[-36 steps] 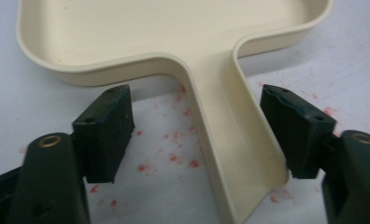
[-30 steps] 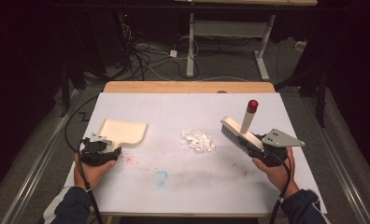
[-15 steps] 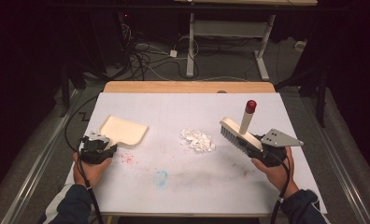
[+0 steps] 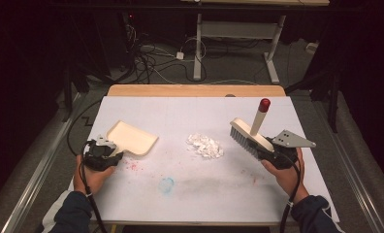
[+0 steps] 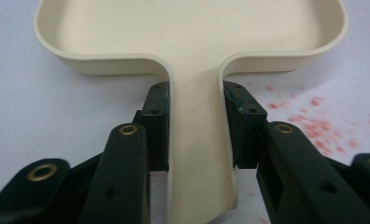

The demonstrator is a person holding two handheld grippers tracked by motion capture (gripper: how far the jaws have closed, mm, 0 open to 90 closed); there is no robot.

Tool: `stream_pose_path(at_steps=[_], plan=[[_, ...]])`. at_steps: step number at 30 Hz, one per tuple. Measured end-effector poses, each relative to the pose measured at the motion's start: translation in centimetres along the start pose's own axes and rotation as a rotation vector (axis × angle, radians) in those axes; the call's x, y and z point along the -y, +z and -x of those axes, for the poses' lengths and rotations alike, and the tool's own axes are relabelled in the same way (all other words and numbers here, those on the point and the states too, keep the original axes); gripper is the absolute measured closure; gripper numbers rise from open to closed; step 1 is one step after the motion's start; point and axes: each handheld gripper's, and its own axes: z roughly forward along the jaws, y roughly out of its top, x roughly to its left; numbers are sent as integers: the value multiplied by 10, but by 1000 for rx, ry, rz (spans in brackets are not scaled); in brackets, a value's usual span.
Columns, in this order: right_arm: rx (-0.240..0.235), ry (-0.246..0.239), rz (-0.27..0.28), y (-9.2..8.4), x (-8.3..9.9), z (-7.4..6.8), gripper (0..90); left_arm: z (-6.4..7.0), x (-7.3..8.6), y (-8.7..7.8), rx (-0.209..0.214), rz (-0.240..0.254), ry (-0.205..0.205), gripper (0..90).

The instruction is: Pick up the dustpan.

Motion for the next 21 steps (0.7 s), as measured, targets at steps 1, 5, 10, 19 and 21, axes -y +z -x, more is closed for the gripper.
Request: stream_pose_path(at_steps=[1,5,10,19,21], plan=[[0,15,2,2,-1,1,677,2,-1,-1,13,-6,14,639],[8,71,8,15,-4,4,678,10,-4,-7,42,-16,67,639],[21,87,-1,39,-8,3,677,24,-8,-13,73,-42,137,639],[58,105,-16,81,-7,-5,677,55,-17,-14,172,-90,244,638],[85,116,6,86,-6,-7,677,62,-18,-12,191,-100,259,639]])
